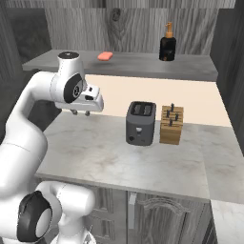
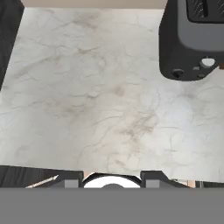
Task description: Locate and retrieve the bar soap and soap dispenser from the cabinet. Place them next to the sink.
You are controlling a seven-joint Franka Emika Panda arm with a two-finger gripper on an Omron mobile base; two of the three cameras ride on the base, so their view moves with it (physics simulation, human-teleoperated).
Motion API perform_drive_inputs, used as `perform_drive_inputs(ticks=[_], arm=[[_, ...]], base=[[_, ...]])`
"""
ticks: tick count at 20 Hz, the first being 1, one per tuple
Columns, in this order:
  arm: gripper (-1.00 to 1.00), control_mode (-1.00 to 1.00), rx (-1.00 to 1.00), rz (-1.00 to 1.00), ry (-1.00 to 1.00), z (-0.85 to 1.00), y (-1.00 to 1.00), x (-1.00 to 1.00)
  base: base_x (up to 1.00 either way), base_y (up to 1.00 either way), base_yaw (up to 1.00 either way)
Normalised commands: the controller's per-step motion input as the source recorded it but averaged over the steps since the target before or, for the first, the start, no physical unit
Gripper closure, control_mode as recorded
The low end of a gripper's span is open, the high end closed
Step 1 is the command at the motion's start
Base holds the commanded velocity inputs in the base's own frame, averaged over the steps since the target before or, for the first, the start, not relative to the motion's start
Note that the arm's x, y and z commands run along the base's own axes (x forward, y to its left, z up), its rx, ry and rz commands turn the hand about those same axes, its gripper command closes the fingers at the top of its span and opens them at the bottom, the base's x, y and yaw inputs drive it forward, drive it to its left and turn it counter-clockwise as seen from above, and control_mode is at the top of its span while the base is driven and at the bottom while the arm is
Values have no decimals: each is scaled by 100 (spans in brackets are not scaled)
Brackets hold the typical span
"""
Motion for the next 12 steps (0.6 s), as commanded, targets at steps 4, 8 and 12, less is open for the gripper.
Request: perform_drive_inputs(ticks=[4, 8, 12], arm=[[-100, -100, 0, -3, 0, -2, 1, -14], [-100, -100, -1, -14, -9, 1, 3, -41], [-100, -100, 0, -6, -18, 18, 0, -23]], base=[[0, 0, 0], [0, 0, 0], [0, 0, 0]])
